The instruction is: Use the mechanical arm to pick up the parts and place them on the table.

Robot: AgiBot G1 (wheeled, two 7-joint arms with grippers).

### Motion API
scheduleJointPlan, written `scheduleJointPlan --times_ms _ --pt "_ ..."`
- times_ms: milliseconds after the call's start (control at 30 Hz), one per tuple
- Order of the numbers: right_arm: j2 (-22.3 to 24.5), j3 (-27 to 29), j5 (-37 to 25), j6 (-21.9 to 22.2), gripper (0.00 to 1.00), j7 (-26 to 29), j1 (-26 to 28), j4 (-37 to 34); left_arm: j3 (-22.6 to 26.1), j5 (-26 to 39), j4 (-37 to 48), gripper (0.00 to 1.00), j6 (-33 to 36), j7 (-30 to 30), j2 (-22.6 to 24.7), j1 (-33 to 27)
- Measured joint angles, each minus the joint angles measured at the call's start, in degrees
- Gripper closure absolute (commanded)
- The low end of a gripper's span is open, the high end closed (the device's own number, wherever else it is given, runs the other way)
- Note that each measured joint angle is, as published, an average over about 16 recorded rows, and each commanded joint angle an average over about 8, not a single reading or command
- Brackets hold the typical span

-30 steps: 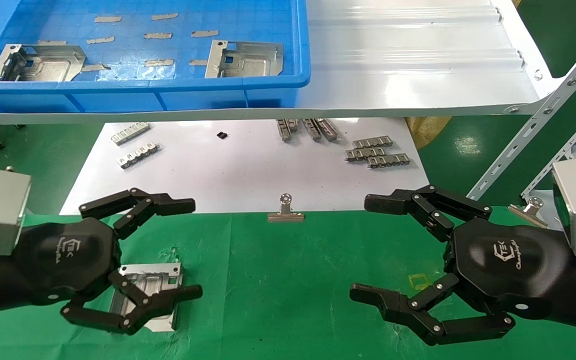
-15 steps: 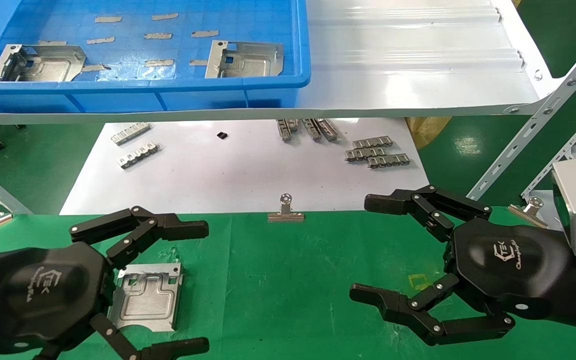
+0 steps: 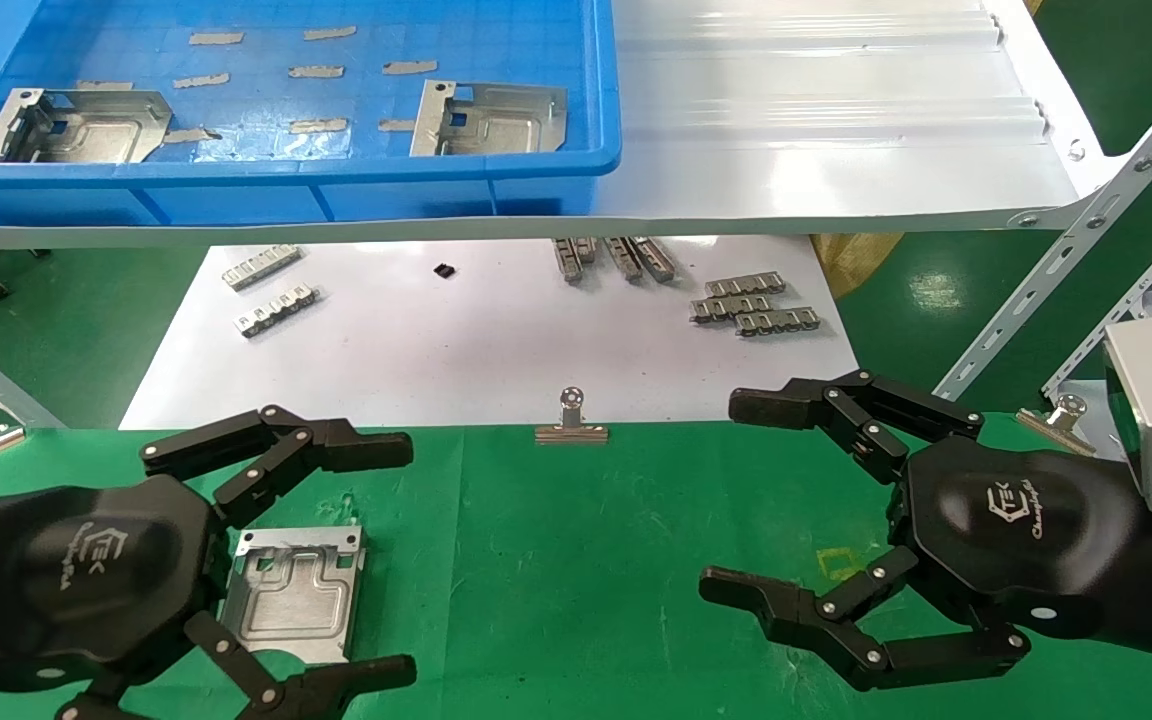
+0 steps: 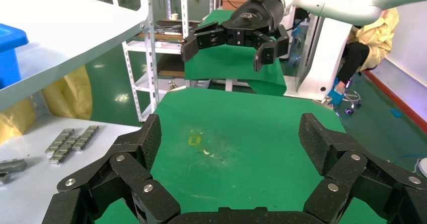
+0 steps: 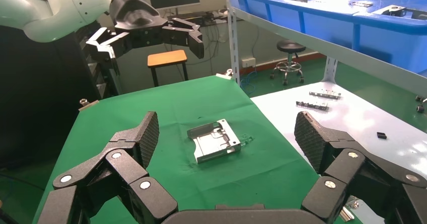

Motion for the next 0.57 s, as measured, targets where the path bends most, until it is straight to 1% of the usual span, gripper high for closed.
scheduleJointPlan --times_ms 567 --pt "0.0 0.0 0.0 0.0 0.0 0.0 0.0 0.0 0.35 0.19 0.61 0.0 0.06 0.26 0.09 -0.33"
